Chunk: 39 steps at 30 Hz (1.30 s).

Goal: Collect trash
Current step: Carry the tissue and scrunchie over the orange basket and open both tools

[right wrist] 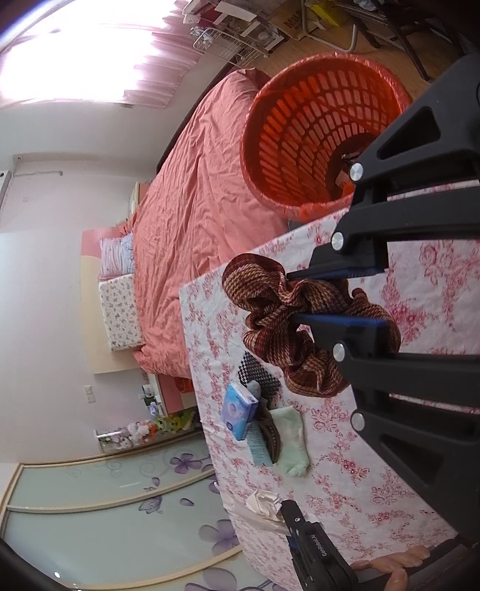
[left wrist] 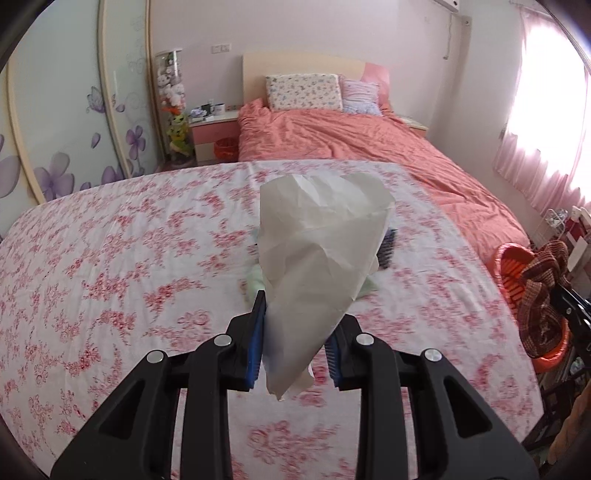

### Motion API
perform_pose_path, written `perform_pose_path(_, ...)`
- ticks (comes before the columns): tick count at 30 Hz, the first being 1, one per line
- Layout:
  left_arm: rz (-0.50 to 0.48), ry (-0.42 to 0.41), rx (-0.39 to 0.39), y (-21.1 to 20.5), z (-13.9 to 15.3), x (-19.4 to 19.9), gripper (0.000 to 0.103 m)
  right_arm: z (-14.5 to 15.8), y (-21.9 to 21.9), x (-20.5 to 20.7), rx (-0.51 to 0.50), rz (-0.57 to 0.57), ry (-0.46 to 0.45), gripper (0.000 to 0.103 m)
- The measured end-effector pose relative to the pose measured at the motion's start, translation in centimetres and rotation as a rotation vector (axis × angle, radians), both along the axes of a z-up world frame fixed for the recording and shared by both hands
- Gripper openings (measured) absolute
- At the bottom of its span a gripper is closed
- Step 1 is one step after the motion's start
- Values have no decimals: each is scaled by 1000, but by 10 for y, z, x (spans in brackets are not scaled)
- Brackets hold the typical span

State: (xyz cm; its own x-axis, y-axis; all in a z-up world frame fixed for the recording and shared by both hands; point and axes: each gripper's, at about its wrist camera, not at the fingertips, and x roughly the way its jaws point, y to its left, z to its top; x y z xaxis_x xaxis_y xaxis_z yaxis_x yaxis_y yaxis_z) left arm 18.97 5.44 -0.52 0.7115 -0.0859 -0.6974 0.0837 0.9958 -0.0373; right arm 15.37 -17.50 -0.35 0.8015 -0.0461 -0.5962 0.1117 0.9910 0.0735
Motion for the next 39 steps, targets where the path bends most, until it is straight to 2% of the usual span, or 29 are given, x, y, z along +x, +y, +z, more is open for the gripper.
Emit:
perform_pose_path(10, -135, -26, -27, -62, 13, -8, 29, 20, -54, -31, 3, -119, -59, 17)
perform_pose_path(16, -242, -9, -90, -109, 14, -13, 29, 21, -99, -43, 21, -207, -79, 17)
perform_pose_path(26, -462, -18, -131, -206, 10, -15, 29, 3, -167, -47, 61, -314, -74, 17)
perform_pose_path(32, -531, 19, -123, -258, -6, -1, 29, -12, -207, -36, 115, -352, -52, 17)
perform_pose_path(34, -544, 47, -121, -272, -15, 7, 31, -20, -221, -29, 143, -352, -40, 22)
perform_pose_path(35, -541, 57, -116, -277, -15, 5, 32, -25, -228, -24, 167, -349, -32, 28)
perform_pose_path(39, -503, 97, -93, -281, -30, 15, 53, -43, -246, -15, 227, -354, -6, 42)
